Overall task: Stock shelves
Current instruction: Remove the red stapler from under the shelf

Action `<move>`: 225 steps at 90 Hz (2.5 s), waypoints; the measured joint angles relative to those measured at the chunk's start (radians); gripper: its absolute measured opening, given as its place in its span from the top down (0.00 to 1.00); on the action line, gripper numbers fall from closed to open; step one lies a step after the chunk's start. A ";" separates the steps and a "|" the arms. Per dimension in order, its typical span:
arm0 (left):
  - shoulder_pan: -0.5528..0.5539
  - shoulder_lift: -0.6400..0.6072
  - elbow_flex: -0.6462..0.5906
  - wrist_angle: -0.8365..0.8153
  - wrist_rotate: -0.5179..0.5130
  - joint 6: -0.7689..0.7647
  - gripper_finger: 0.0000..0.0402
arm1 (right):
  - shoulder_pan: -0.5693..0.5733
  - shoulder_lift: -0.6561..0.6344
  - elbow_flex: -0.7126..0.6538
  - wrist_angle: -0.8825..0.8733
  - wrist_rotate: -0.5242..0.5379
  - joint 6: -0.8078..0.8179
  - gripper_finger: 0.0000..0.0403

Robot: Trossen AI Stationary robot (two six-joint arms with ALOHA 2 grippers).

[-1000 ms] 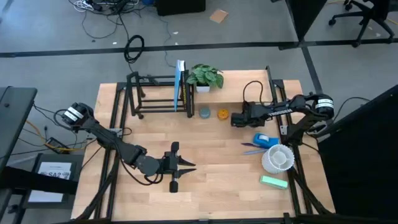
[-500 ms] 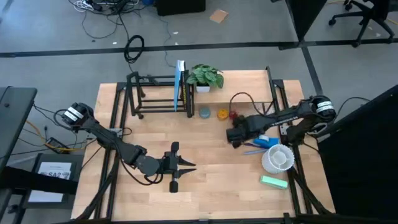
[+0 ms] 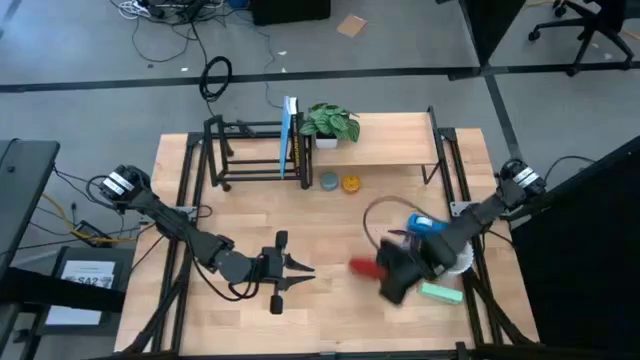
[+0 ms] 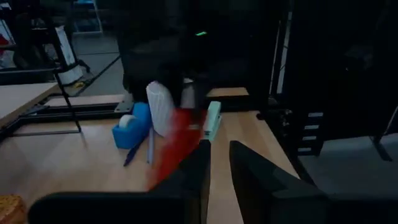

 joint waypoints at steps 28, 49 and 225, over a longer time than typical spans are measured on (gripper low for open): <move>-0.011 0.000 0.000 0.001 -0.001 -0.041 0.90 | 0.323 0.025 -0.044 0.039 -0.048 0.411 0.76; -0.019 0.000 0.000 -0.001 -0.006 -0.074 0.90 | 0.469 0.062 -0.045 -0.033 -0.279 0.659 0.74; -0.069 0.000 0.000 -0.020 -0.012 -0.090 0.90 | 0.426 0.065 -0.151 0.028 -0.258 0.371 0.24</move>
